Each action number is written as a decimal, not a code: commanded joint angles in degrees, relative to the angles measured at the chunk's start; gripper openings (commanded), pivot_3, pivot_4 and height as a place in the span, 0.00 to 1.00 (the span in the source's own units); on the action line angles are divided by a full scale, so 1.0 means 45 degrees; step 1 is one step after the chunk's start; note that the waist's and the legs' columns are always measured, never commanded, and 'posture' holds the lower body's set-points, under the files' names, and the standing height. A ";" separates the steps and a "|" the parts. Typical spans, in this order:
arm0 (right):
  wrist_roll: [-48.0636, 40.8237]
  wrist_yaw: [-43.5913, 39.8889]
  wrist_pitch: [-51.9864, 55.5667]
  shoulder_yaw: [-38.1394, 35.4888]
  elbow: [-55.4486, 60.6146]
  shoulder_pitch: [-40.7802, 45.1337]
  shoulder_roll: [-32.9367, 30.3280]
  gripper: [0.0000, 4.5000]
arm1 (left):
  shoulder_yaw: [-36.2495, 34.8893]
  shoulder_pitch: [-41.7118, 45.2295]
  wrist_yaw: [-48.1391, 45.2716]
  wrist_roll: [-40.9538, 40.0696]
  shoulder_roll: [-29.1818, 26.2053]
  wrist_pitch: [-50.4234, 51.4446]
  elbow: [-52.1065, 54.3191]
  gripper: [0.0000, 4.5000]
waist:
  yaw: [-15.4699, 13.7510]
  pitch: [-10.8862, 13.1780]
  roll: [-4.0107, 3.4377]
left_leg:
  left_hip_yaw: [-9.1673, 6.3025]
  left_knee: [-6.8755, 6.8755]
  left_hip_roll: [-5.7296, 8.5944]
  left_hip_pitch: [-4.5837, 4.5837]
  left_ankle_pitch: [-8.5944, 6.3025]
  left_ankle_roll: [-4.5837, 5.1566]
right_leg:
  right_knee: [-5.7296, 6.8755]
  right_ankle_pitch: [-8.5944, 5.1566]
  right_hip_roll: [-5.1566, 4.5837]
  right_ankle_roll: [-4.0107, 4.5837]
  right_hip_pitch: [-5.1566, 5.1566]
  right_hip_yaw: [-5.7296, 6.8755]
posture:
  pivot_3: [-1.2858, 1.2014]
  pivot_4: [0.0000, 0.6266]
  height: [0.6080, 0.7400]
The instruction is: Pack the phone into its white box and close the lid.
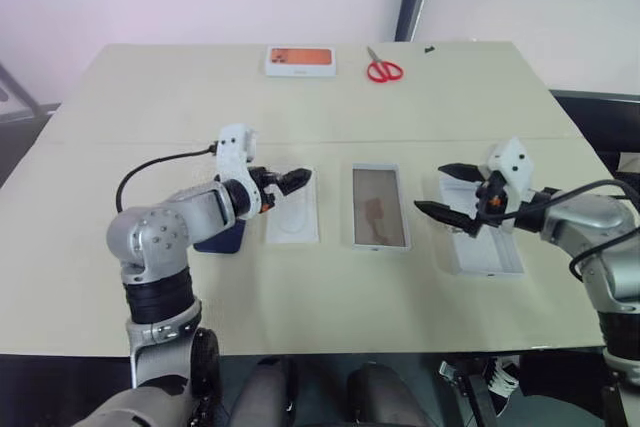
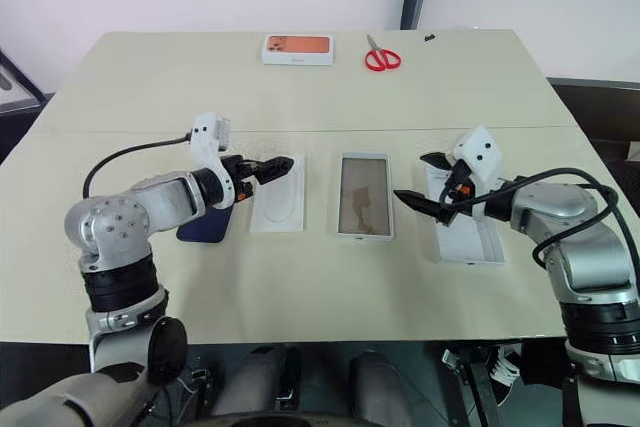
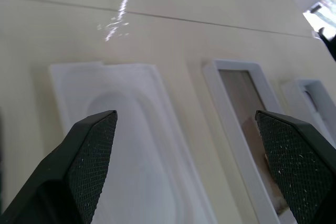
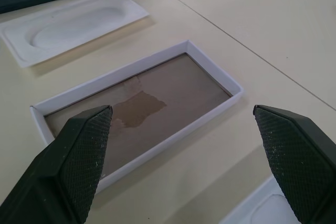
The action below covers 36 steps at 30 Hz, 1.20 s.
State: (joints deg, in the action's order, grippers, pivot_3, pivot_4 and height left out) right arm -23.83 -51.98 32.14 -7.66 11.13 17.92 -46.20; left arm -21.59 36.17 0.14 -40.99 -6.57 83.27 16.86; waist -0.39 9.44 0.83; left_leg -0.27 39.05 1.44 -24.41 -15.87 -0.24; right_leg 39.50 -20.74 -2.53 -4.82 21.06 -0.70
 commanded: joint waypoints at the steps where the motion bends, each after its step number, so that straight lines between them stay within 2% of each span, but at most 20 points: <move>1: -0.0121 -0.0283 -0.0211 -0.0126 0.0239 0.0059 -0.0220 1.00 | -0.0414 0.0398 0.0707 0.0358 0.0365 0.0695 0.0414 0.98 | -0.0052 0.0000 0.0001 | 0.0000 0.0001 0.0000 0.0000 0.0000 0.0000 | -0.0002 0.0000 0.0000 0.0000 -0.0002 0.0000 | 0.52 0.24 1.00; 7: -0.0314 -0.0841 -0.0086 -0.0112 0.0644 -0.0212 -0.0347 1.00 | -0.0783 0.0753 0.1530 0.1072 0.0899 0.2007 0.0126 0.98 | -0.0079 0.0003 0.0005 | -0.0001 0.0011 0.0002 -0.0001 0.0001 -0.0002 | -0.0008 0.0001 -0.0002 -0.0001 -0.0009 0.0001 | 0.52 0.24 1.00; 19: -0.0231 -0.0866 -0.0094 -0.0266 0.0931 -0.0585 -0.0320 1.00 | -0.0649 0.0752 0.3097 -0.0753 0.0725 0.2050 -0.1914 0.98 | -0.0075 0.0001 0.0003 | -0.0001 0.0009 0.0002 0.0004 0.0004 -0.0009 | -0.0006 0.0001 -0.0002 -0.0001 -0.0010 0.0000 | 0.52 0.24 1.00; 22: -0.0244 -0.0813 -0.0091 -0.0201 0.1144 -0.0696 -0.0249 1.00 | -0.0753 0.0876 0.3488 -0.1337 0.0755 0.2050 -0.2221 0.78 | -0.0089 0.0001 0.0003 | -0.0001 0.0010 0.0002 0.0006 0.0004 -0.0009 | -0.0006 0.0001 -0.0002 -0.0002 -0.0012 0.0001 | 0.52 0.24 1.00; 25: -0.0376 -0.0921 -0.0026 -0.0117 0.1380 -0.0780 -0.0252 1.00 | -0.0744 0.0922 0.3812 -0.1794 0.0688 0.2050 -0.2375 0.46 | -0.0078 0.0001 0.0004 | -0.0001 0.0010 0.0002 0.0004 0.0004 -0.0009 | -0.0006 0.0001 -0.0002 -0.0002 -0.0011 0.0000 | 0.52 0.24 1.00; 28: -0.0403 -0.0975 -0.0009 -0.0092 0.1457 -0.0820 -0.0253 1.00 | -0.0817 0.0973 0.4080 -0.2201 0.0594 0.2050 -0.2520 0.10 | -0.0069 0.0002 0.0004 | -0.0001 0.0010 0.0002 0.0004 0.0005 -0.0011 | -0.0005 0.0001 -0.0002 -0.0002 -0.0008 0.0000 | 0.52 0.24 1.00; 29: -0.0406 -0.0977 -0.0010 -0.0084 0.1472 -0.0836 -0.0253 1.00 | -0.0877 0.0994 0.4141 -0.2331 0.0562 0.2050 -0.2547 0.02 | -0.0068 0.0002 0.0004 | -0.0002 0.0010 0.0002 0.0004 0.0006 -0.0012 | -0.0005 0.0001 -0.0002 -0.0002 -0.0007 0.0000 | 0.52 0.24 1.00; 33: -0.0383 -0.1001 -0.0091 -0.0022 0.1382 -0.0849 -0.0258 1.00 | -0.1121 0.1179 0.4072 -0.2710 0.0443 0.2050 -0.2451 0.01 | -0.0070 0.0002 0.0004 | -0.0001 0.0011 0.0002 0.0004 0.0006 -0.0013 | -0.0006 0.0001 -0.0003 -0.0002 -0.0009 0.0000 | 0.52 0.24 1.00; 36: -0.0338 -0.1027 -0.0148 0.0013 0.1285 -0.0850 -0.0253 1.00 | -0.1973 0.1788 0.3618 -0.3258 0.0565 0.2050 -0.2366 0.01 | -0.0072 0.0003 0.0006 | -0.0002 0.0010 0.0002 0.0003 0.0007 -0.0014 | -0.0005 0.0001 -0.0002 -0.0002 -0.0006 0.0001 | 0.52 0.24 1.00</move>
State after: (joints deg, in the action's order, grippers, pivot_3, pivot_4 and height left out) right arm -24.90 -56.41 32.18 -7.19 15.68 13.99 -46.60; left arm -28.43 42.05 17.60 -53.34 -3.83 92.01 4.66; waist -0.71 9.45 0.86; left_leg -0.28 39.10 1.45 -24.40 -15.83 -0.31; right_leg 39.47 -20.73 -2.54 -4.82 21.03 -0.70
